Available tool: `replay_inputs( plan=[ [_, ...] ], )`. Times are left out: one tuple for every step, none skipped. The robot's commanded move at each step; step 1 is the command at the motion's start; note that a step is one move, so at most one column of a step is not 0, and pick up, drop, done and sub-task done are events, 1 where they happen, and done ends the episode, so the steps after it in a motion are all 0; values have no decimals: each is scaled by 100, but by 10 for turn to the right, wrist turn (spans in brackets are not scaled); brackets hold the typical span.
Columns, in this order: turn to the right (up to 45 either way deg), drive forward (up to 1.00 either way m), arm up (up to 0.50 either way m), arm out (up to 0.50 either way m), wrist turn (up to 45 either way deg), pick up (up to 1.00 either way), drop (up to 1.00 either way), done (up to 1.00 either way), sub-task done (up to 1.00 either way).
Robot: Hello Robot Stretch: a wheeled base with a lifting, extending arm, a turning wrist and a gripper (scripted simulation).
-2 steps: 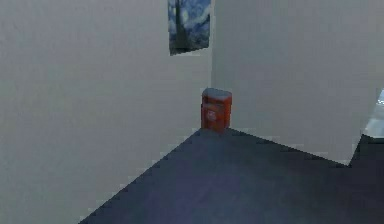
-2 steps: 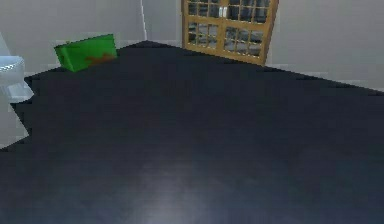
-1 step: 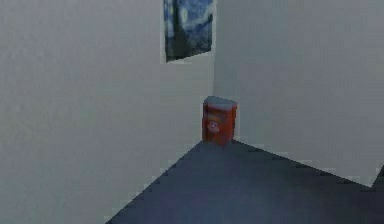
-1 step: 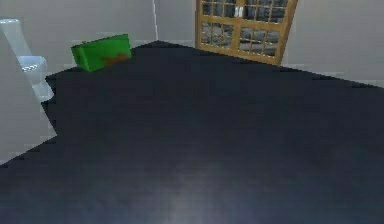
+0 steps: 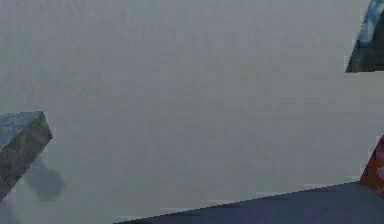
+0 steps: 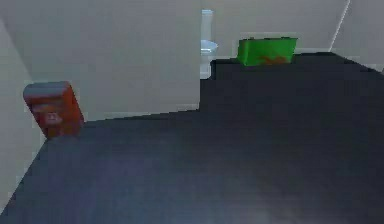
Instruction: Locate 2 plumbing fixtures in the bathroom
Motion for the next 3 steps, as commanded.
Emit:
replay_inputs(
  plan=[
    [-450, 0, 0, 0, 0, 0, 0, 0, 0],
    [-120, 0, 0, 0, 0, 0, 0, 0, 0],
    [0, 0, 0, 0, 0, 0, 0, 100, 0]
  ],
)
